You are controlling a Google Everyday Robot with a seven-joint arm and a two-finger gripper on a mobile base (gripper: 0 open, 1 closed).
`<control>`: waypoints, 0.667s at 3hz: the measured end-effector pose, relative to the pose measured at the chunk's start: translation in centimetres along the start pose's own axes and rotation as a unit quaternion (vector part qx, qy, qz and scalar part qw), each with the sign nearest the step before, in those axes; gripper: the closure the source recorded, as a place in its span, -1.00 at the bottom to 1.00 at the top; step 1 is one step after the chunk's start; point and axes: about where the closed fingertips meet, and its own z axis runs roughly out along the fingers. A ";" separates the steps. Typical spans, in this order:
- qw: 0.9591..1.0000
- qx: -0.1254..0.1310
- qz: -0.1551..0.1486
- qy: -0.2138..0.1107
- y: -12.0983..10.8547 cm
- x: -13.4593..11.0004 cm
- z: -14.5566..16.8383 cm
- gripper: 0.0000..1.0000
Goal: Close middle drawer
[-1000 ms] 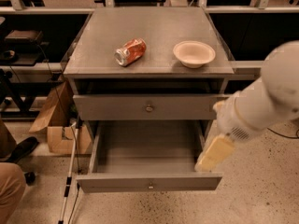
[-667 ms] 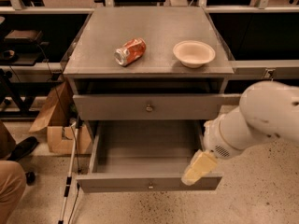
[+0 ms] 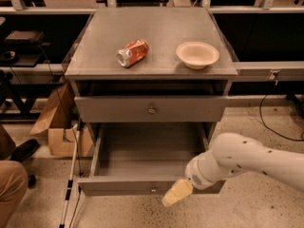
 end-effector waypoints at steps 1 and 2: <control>0.996 -0.037 0.082 0.012 -1.1 2.8 4.5 -1.00; 0.983 -0.051 0.175 0.038 -2.3 8.5 6.7 -0.62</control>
Offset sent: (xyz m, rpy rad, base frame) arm -0.0530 -0.0857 -0.1528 0.0432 0.4318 -0.4199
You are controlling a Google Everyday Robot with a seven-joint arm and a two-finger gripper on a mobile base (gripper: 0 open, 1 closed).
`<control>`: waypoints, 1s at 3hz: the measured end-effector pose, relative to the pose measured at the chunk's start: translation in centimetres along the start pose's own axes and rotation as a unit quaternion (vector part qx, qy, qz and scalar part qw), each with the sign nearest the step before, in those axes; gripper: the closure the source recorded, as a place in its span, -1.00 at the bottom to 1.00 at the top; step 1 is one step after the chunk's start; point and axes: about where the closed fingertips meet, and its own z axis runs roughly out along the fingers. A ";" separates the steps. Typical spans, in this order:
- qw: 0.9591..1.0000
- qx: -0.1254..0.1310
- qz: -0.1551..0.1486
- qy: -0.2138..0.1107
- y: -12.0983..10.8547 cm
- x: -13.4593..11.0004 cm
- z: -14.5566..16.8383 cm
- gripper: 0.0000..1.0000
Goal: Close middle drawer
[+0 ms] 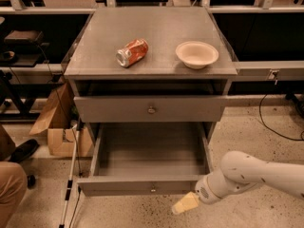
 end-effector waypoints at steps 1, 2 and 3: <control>0.996 -0.017 0.078 0.027 -2.5 4.0 1.8 -0.16; 0.996 -0.018 0.083 0.030 -2.7 4.5 2.2 0.31; 0.996 -0.018 0.083 0.030 -2.7 4.5 2.2 0.78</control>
Offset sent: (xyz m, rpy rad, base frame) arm -0.0182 -0.0253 -0.0333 0.0011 0.1188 -0.0953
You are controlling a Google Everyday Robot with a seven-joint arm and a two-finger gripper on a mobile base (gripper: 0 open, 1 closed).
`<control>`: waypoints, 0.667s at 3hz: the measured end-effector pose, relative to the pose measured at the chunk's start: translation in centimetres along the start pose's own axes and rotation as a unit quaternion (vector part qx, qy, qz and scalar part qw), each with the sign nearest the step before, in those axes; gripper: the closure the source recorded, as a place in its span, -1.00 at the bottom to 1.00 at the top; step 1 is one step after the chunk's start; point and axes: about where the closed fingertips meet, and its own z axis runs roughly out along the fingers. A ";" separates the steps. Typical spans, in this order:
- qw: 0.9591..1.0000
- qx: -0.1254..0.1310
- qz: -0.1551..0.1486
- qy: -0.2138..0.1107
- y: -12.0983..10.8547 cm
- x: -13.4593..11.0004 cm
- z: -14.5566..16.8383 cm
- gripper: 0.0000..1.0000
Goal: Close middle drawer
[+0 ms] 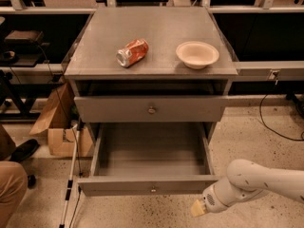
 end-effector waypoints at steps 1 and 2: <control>1.000 0.000 0.000 0.000 0.0 0.0 0.0 1.00; 1.000 -0.015 -0.004 0.000 0.3 -0.1 0.7 1.00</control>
Offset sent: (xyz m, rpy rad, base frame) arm -0.0002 0.0124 -0.0081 0.0617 0.0095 0.0218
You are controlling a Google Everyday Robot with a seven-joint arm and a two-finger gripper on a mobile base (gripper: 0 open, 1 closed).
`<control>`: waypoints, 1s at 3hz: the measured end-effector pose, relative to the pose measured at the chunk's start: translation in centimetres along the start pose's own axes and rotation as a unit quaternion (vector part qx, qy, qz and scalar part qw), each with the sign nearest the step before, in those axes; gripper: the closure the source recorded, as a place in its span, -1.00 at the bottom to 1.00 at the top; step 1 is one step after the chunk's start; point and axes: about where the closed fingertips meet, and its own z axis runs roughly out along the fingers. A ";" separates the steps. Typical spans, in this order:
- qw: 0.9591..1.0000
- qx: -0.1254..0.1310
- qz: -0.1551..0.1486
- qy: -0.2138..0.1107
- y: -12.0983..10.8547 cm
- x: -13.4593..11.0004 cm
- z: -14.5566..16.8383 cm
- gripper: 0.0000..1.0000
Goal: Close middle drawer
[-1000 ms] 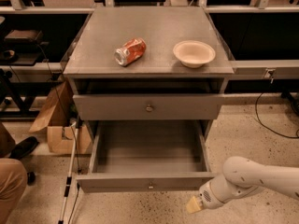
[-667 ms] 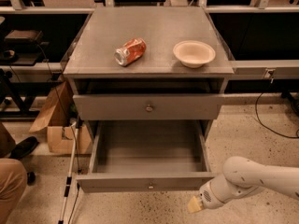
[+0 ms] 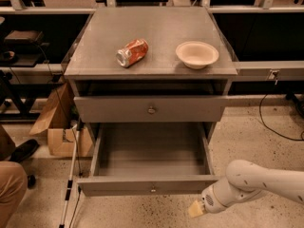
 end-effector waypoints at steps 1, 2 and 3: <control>0.999 -0.040 0.003 -0.030 1.1 -1.4 0.6 1.00; 0.994 -0.077 0.010 -0.075 2.7 -3.7 0.2 1.00; 0.987 -0.108 0.019 -0.117 4.7 -6.6 -0.5 1.00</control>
Offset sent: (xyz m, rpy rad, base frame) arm 0.0439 0.0559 0.0426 0.3356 -0.1026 -0.1389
